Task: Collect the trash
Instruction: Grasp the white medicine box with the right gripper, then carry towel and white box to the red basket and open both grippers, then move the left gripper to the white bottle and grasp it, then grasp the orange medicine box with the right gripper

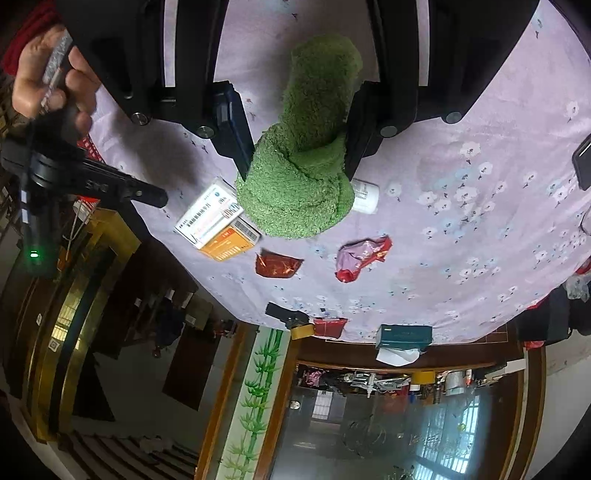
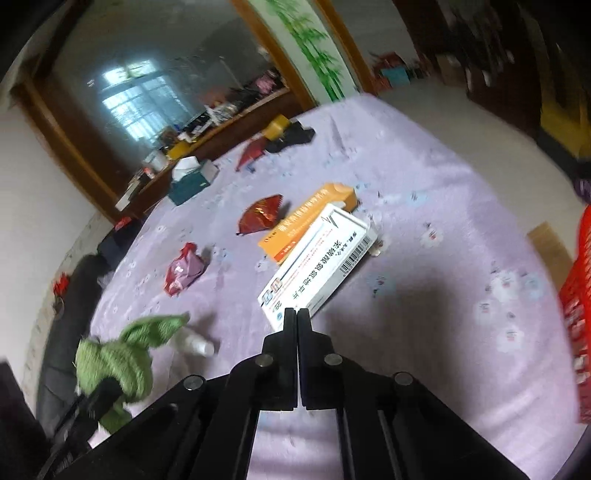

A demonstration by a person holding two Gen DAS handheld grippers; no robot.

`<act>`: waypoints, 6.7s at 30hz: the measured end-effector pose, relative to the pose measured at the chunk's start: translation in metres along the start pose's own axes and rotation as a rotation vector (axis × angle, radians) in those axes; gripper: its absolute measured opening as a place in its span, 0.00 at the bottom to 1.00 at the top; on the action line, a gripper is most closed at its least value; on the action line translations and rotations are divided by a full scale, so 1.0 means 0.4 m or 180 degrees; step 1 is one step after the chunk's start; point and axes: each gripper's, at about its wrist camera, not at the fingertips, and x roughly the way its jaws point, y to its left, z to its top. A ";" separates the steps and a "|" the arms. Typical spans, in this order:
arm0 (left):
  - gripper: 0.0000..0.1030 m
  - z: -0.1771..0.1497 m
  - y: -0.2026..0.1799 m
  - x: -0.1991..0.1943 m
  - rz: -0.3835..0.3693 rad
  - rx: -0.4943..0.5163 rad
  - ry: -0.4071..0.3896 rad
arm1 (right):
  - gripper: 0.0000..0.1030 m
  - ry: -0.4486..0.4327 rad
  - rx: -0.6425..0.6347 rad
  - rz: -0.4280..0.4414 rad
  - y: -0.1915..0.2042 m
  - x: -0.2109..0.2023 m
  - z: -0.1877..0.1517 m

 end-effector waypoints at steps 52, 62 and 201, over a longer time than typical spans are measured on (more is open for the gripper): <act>0.43 0.000 0.101 -0.045 0.0081 -0.0211 -0.0067 | 0.14 0.1241 -0.0288 0.0856 0.089 0.141 0.035; 0.43 -0.005 0.131 -0.065 0.0151 -0.0291 -0.0075 | 0.69 0.1144 -0.0989 0.0578 0.163 0.230 0.080; 0.29 -0.022 0.102 0.135 0.0048 -0.0518 0.0367 | 0.68 0.0170 -0.0558 0.0133 0.006 -0.060 0.169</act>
